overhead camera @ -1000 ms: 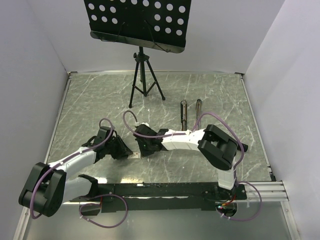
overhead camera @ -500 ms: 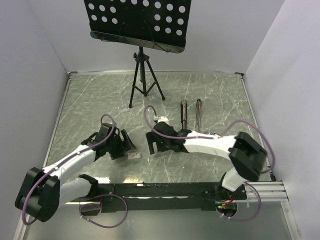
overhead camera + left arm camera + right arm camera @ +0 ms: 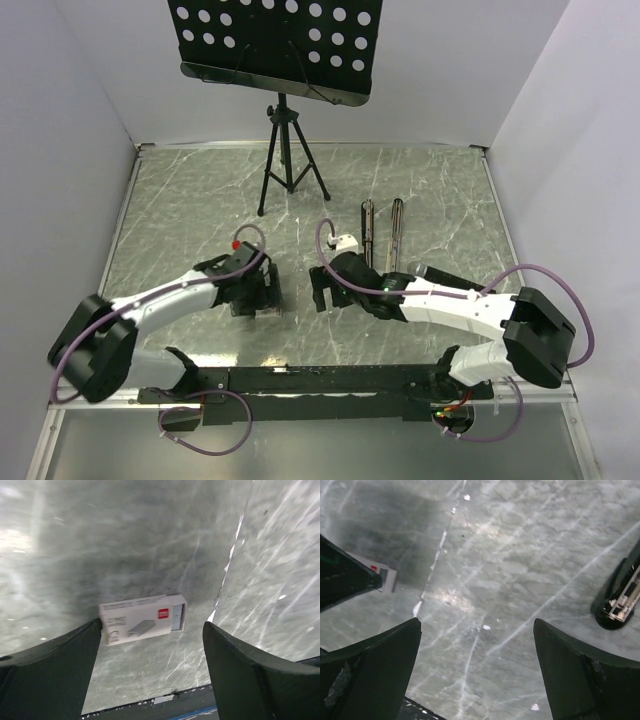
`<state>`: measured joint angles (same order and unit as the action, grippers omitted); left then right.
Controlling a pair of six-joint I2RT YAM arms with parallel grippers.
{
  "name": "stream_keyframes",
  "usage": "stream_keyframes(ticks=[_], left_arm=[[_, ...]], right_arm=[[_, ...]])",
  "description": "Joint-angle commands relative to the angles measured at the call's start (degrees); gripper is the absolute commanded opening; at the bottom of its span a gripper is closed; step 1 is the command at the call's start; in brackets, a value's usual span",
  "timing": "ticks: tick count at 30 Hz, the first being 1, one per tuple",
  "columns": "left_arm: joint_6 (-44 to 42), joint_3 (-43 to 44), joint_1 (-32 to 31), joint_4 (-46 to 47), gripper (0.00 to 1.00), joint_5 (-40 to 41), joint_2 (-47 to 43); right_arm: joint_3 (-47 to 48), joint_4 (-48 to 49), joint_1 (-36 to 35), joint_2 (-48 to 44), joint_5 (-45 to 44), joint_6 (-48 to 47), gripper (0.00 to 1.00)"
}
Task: Unload the staples from the stapler
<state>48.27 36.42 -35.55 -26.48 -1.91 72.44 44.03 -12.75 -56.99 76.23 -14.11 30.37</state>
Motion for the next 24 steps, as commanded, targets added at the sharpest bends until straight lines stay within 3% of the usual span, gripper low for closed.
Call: stream_keyframes(ticks=[1, 14, 24], left_arm=[[-0.64, 4.62, -4.86, -2.96, 0.87, 4.89, 4.80], [3.23, 10.15, -11.47, -8.67, 0.85, 12.54, 14.91], [6.13, 12.53, -13.84, -12.72, 0.82, 17.29, 17.73]], right_arm=[[-2.19, 3.35, -0.05, -4.50, -2.06, -0.93, 1.00], [-6.68, 5.63, 1.88, -8.20, -1.80, -1.45, 1.00], [-7.73, 6.25, 2.41, -8.46, -0.66, -1.37, 1.00]])
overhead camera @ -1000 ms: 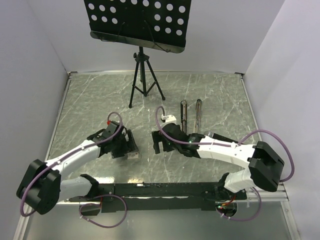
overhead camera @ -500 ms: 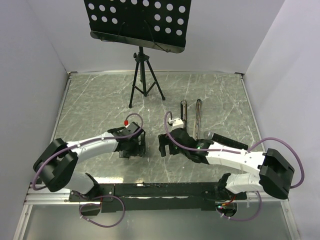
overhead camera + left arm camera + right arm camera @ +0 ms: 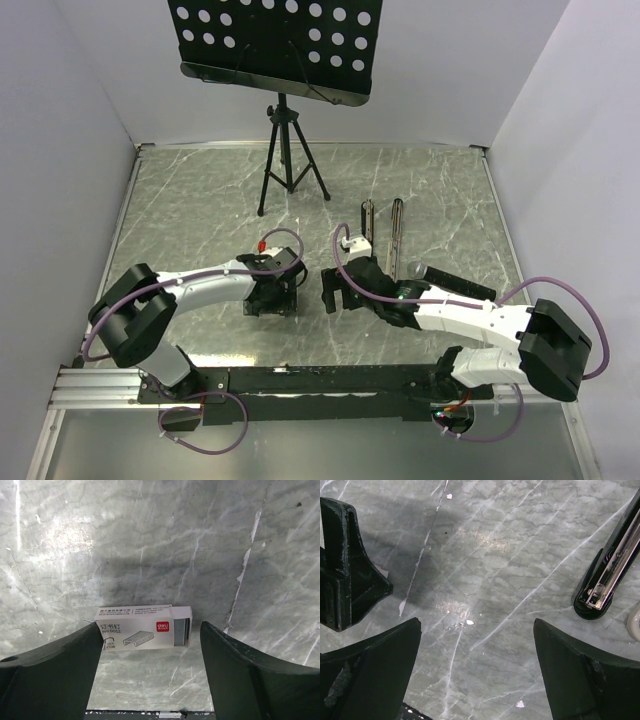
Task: Unload the staples from the stapler
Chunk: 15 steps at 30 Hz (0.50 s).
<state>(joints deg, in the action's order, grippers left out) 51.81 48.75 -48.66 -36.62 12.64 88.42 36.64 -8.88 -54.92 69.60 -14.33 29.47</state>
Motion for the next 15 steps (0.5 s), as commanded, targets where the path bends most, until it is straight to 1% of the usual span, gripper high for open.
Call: stream_keyframes(ticks=[1, 6, 12, 13, 15], left_arm=[[2.68, 0.20, -1.08, -2.75, 0.82, 3.00, 1.67], [3.21, -0.06, -1.78, -1.70, 0.80, 2.39, 2.01], [3.47, 0.73, -2.66, -2.14, 0.68, 3.09, 2.02], [3.56, 0.82, -2.66, -2.23, 0.60, 3.18, 1.67], [3.56, 1.08, -2.75, -2.40, 0.54, 3.26, 1.32]], right_arm=[[-0.52, 2.47, 0.34, -2.19, -0.53, -0.56, 1.00], [-0.96, 2.47, 0.51, -2.37, -0.35, -0.38, 1.00], [-1.31, 2.56, 0.42, -2.37, 0.09, 0.41, 1.00], [-1.40, 2.64, 0.42, -2.37, 0.09, 0.50, 1.00], [-1.40, 2.64, 0.51, -2.45, 0.09, 0.58, 1.00]])
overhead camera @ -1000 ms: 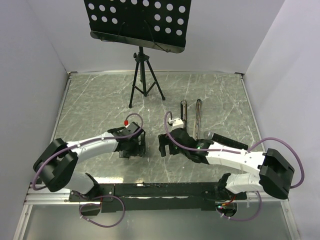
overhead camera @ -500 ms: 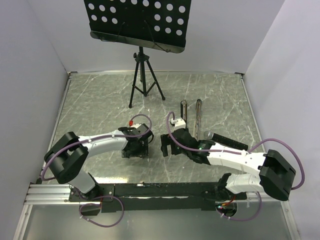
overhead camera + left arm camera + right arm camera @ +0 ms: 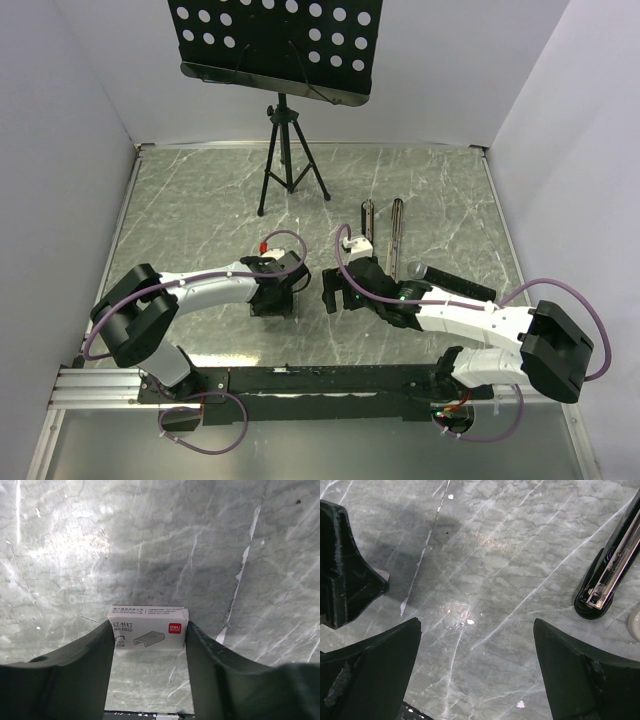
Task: Unload the staples from the stapler
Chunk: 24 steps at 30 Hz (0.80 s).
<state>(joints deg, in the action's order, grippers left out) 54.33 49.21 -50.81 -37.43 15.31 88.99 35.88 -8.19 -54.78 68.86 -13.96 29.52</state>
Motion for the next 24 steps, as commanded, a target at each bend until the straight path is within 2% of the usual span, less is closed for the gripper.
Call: stream_keyframes(ticks=[1, 3, 5, 6, 7, 10, 13, 16, 20, 21, 22, 24], left_arm=[[1.13, 0.71, -0.70, -1.68, 0.52, 0.86, 0.14], [1.22, 0.54, -0.87, -1.77, 0.50, 1.21, -0.57], [1.75, 0.19, -0.87, -2.12, 0.52, 1.83, -1.36], [1.66, 0.36, -0.96, -2.38, 0.57, 1.91, -1.45], [1.75, 0.45, -0.87, -2.82, 0.73, 2.09, -1.36], [1.49, 0.53, -0.87, -3.44, 0.81, 2.09, -0.93], [1.14, 0.88, -0.87, -4.05, 0.84, 2.44, -0.05], [0.96, 1.15, -0.87, -4.93, 0.82, 3.23, 0.48], [0.43, 1.33, -0.87, -5.37, 0.72, 3.15, 0.40], [0.34, 1.33, -0.96, -5.29, 0.68, 2.97, 0.31], [0.34, 1.24, -0.87, -5.11, 0.58, 2.80, 0.05], [0.08, 0.98, -0.96, -3.98, 0.49, 2.36, -0.31]], right_arm=[[-0.55, 1.95, 0.29, -1.71, -0.37, 0.54, 1.00], [-0.46, 2.03, 0.29, -1.62, -0.37, 0.45, 1.00], [-0.28, 2.03, 0.38, -1.54, -0.28, 0.54, 1.00], [-0.28, 1.95, 0.29, -1.54, -0.28, 0.45, 1.00], [-0.20, 2.03, 0.38, -1.45, -0.20, 0.45, 1.00], [-0.19, 1.95, 0.29, -1.45, -0.11, 0.45, 1.00], [-0.19, 1.95, 0.29, -1.36, -0.02, 0.37, 1.00], [0.07, 1.77, 0.38, -1.18, -0.11, 0.28, 1.00], [0.42, 1.42, 0.29, -1.18, -0.46, 0.36, 1.00], [0.51, 1.24, 0.29, -1.27, -0.63, 0.37, 1.00], [0.60, 1.16, 0.29, -1.27, -0.55, 0.63, 1.00], [0.86, 1.07, 0.29, -1.36, -0.11, 0.89, 1.00]])
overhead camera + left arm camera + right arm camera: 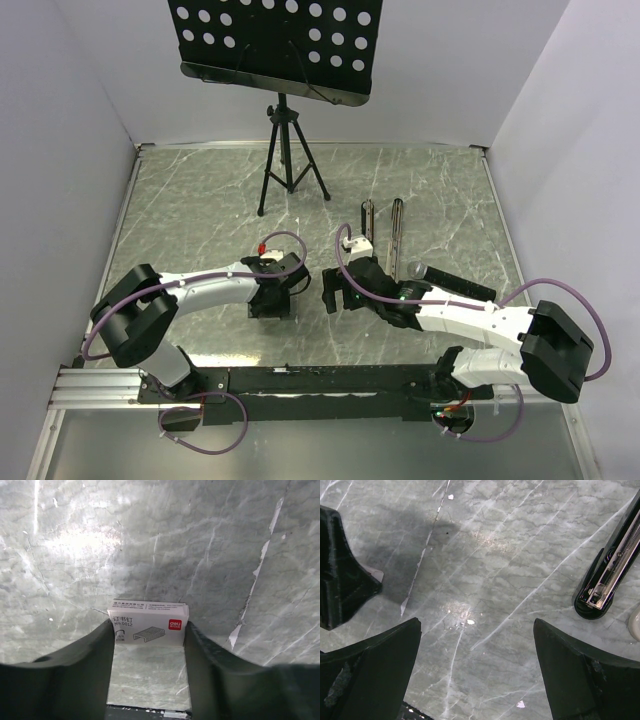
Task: Unload the staples from the stapler
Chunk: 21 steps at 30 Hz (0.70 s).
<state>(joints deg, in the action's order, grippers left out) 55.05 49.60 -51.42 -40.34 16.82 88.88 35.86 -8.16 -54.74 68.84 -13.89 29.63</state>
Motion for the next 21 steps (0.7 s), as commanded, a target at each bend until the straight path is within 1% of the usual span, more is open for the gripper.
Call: stream_keyframes(ticks=[1, 4, 6, 10, 11, 12, 14, 15, 17, 18, 19, 20, 21], left_arm=[[-0.64, 0.49, -0.35, -0.80, 0.41, 0.76, -0.37], [-0.38, 0.32, -0.35, -0.36, 0.33, 0.85, -0.73], [-0.38, 0.32, -0.35, -0.36, 0.33, 0.85, -0.90], [-0.20, 1.37, -0.44, -2.64, 0.59, 2.08, -0.90], [-0.12, 1.46, -0.44, -3.16, 0.62, 2.34, -1.16], [-0.03, 1.46, -0.44, -3.26, 0.69, 2.43, -1.60], [0.06, 1.55, -0.44, -3.17, 0.75, 2.08, -3.09], [0.06, 1.46, -0.44, -2.99, 0.79, 1.82, -4.58], [0.24, 1.46, -0.44, -2.38, 0.83, 1.73, -6.34], [0.15, 1.55, -0.44, -2.20, 0.96, 1.90, -8.53], [-0.03, 2.07, -0.44, -2.03, 0.99, 1.81, -9.77], [-0.29, 2.34, -0.44, -0.98, 0.99, 1.64, -11.08], [-1.16, 2.86, -0.44, -0.19, 0.99, 1.12, -13.88]], right_arm=[[0.88, 1.31, 0.25, -1.25, 0.18, 0.87, 1.00], [0.88, 0.87, 0.25, -1.16, -0.17, 1.13, 1.00], [0.53, 0.87, 0.25, -1.77, -0.35, 1.57, 1.00], [-0.44, 1.31, 0.25, -2.92, -0.26, 1.84, 1.00], [-0.26, 1.31, 0.25, -2.83, -0.26, 1.75, 1.00], [0.09, 0.44, 0.25, -2.75, -0.61, 1.75, 1.00], [0.62, -0.10, 0.25, -3.27, -0.61, 1.23, 1.00], [0.36, 0.60, 0.25, -3.88, -0.18, 1.22, 1.00], [-1.13, 2.09, 0.25, -6.60, 0.61, 0.87, 1.00], [-1.75, 3.23, 0.25, -7.74, 1.14, 0.70, 1.00], [-2.45, 3.42, 0.34, -9.67, 1.75, 1.13, 1.00], [-2.28, 3.24, 0.42, -10.56, 1.94, 1.05, 1.00], [-1.76, 1.07, 0.42, -11.35, 2.46, 0.87, 1.00]])
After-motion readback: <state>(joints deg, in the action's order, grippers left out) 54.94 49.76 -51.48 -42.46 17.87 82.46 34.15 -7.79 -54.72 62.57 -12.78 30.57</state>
